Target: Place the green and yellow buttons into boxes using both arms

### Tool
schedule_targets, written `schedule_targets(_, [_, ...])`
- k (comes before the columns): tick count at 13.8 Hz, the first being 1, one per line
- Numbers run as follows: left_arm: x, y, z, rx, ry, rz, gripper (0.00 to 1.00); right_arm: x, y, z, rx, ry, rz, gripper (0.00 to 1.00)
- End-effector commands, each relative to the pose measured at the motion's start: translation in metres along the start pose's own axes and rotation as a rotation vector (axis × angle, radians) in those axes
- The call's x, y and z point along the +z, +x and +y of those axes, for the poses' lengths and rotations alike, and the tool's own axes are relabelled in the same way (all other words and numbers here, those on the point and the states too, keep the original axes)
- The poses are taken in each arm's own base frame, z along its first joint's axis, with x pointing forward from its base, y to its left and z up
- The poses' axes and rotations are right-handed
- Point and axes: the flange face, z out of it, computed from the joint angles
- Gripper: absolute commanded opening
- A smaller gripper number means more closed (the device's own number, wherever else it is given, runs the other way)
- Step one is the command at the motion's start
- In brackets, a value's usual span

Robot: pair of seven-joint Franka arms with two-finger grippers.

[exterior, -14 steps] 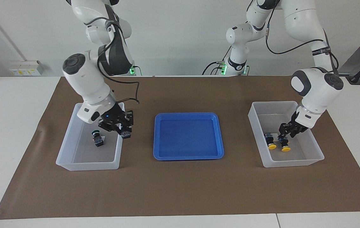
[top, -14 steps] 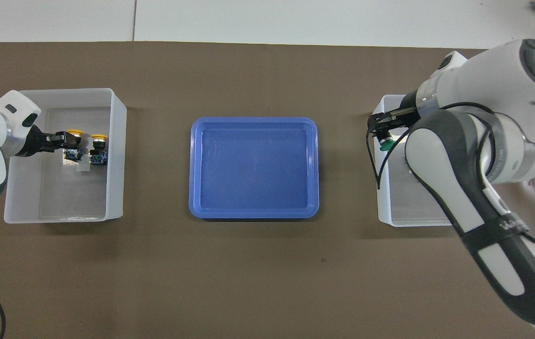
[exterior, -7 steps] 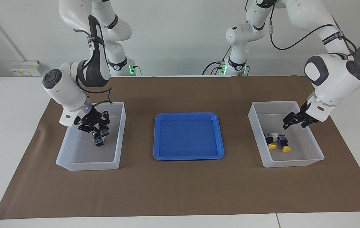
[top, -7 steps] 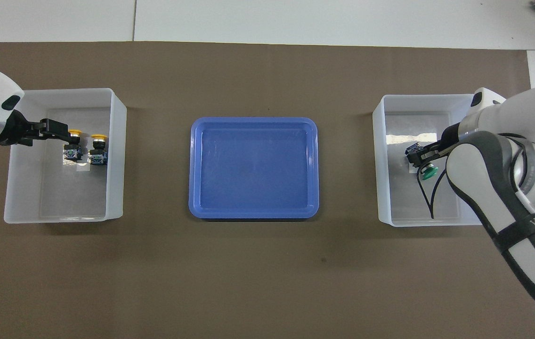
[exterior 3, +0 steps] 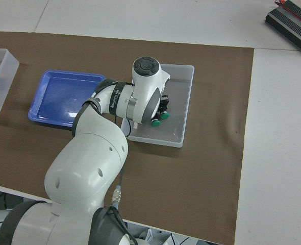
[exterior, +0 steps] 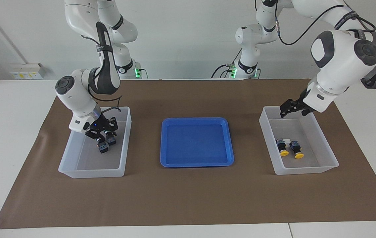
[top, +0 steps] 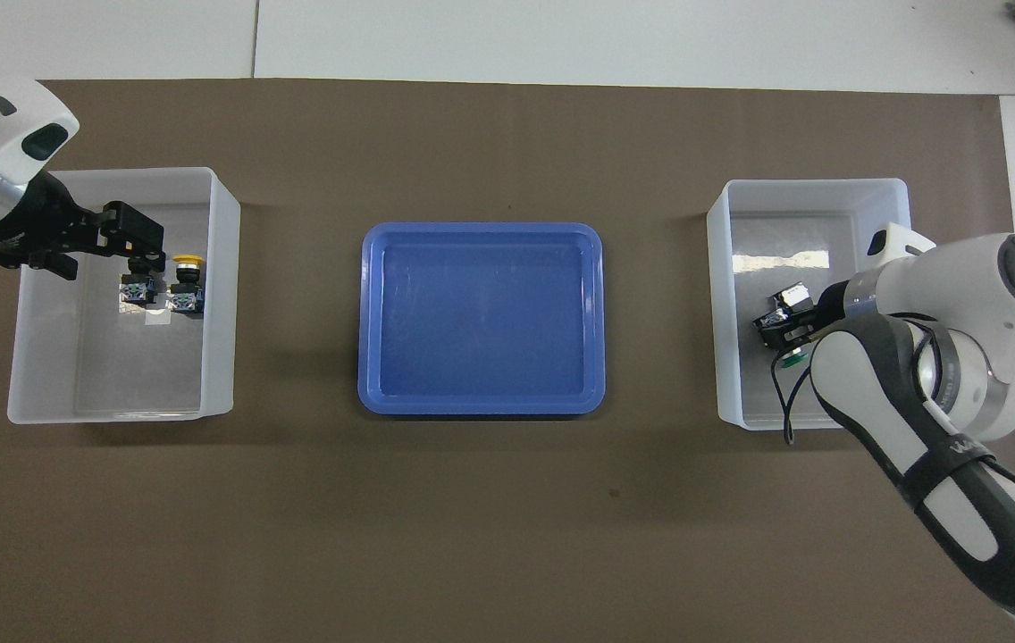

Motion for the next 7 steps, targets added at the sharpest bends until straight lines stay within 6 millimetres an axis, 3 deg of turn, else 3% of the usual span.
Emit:
schedule_targets(1, [-0.04, -0.03, -0.004, -0.012, 0.029, -0.014, 1.0, -0.03, 0.008, 0.001, 0.122, -0.02, 0.048, 1.0])
schedule_targets(4, [-0.072, -0.062, -0.001, -0.01, 0.041, -0.051, 1.0, -0.075, 0.026, -0.002, 0.252, -0.126, 0.054, 1.0])
schedule_targets(6, [-0.092, -0.085, 0.009, 0.003, 0.049, -0.019, 1.0, -0.116, 0.037, -0.007, 0.344, -0.189, 0.089, 1.0])
schedule_targets(7, [-0.079, -0.086, 0.01, 0.003, 0.054, -0.034, 1.0, -0.136, 0.041, -0.007, 0.351, -0.212, 0.086, 1.0])
